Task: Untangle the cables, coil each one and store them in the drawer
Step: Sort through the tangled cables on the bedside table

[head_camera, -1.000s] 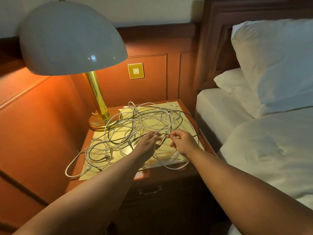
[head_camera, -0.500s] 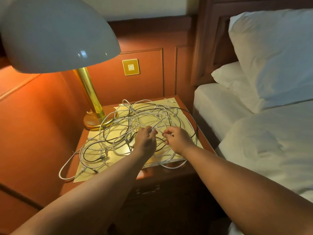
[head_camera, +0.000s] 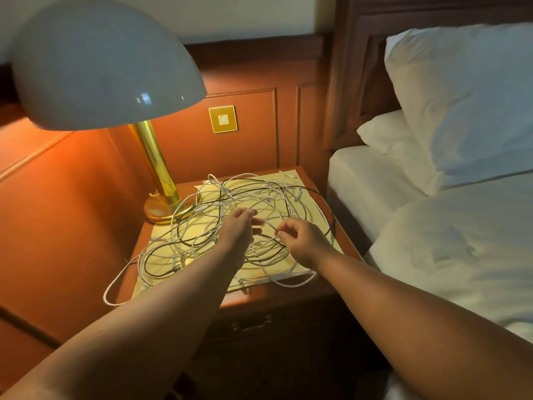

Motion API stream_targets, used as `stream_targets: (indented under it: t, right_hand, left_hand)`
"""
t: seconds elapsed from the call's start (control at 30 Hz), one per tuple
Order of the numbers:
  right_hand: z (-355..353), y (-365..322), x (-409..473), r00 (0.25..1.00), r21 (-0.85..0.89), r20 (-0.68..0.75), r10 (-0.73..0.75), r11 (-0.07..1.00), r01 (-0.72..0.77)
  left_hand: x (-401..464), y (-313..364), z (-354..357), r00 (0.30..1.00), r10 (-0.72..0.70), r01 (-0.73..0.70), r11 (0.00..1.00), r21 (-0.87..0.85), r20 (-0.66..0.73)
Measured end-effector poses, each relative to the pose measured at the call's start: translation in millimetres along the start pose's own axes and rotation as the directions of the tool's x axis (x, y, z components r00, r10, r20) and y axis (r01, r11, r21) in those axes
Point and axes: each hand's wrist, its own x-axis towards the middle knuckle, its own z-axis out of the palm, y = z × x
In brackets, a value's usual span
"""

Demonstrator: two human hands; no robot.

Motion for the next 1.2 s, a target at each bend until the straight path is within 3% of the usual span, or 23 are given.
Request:
stream_targets:
  t: [0.13,0.23,0.33,0.37,0.43,0.57,0.7,0.8,0.9,1.0,1.07,1.13,1.2]
  right_hand:
    - [-7.5,-17.7,-15.2,0.991,-0.054,0.018,-0.135,0.989,0.136]
    - [-8.3,-37.6,-23.8,0.998,0.18,0.034,0.045,0.982,-0.05]
    - [-5.0,-56.2,-31.2,0.927,0.596,0.177,0.33,0.713,-0.368]
    - [-4.2,-61.4,-34.1,0.895,0.656,0.222,0.387,0.62,-0.431]
    - [-1.5,-69.6,-38.5,0.837,0.663,0.289,0.465,0.532,-0.526]
    - [2.4,-82.6,-40.3,0.804,0.61,0.33,0.495,0.538,-0.582]
    - [11.6,-91.5,-33.8,0.853,0.546,0.105,0.511,0.687,-0.479]
    - [16.5,-94.9,-31.1,0.932,0.338,-0.045,0.36,0.883,-0.325]
    - [14.1,-91.4,-29.5,0.975,0.065,-0.208,0.082,0.995,-0.07]
    - [10.5,-83.8,-30.5,0.949,-0.122,-0.243,-0.201,0.977,0.176]
    - [10.3,-76.0,-31.8,0.924,-0.133,-0.244,-0.294,0.954,0.268]
    - [10.2,-72.3,-34.0,0.887,-0.147,-0.28,-0.367,0.929,0.339]
    - [9.9,-72.2,-34.9,0.808,-0.188,-0.319,-0.496,0.868,0.459]
  left_hand:
    - [-16.7,14.5,-7.2,0.987,-0.143,0.137,0.988,0.076,0.077]
    - [-33.8,23.3,-12.8,0.99,-0.123,0.122,0.992,0.008,0.067]
    - [-51.5,29.7,-18.4,0.999,-0.028,0.028,0.999,-0.019,0.016]
    - [-57.1,30.5,-19.8,1.0,0.013,-0.013,1.0,-0.004,0.0]
    - [-66.7,30.4,-23.0,0.996,0.092,-0.091,0.995,0.048,-0.013]
    - [-81.7,28.6,-35.5,0.975,0.209,-0.218,0.961,0.168,0.071]
    - [-89.7,26.6,-44.4,0.937,0.296,-0.34,0.893,0.294,0.186]
    - [-89.2,26.5,-49.1,0.925,0.288,-0.361,0.872,0.331,0.249]
    - [-81.0,26.2,-54.2,0.94,0.248,-0.317,0.89,0.328,0.234]
    - [-61.1,22.2,-57.3,0.934,0.356,-0.32,0.852,0.414,-0.012]
    - [-47.0,23.5,-59.6,0.851,0.507,-0.369,0.766,0.527,-0.14]
    - [-34.2,26.6,-62.6,0.843,0.521,-0.343,0.715,0.609,-0.137]
    - [-23.0,28.7,-63.2,0.909,0.412,-0.263,0.68,0.684,-0.06]
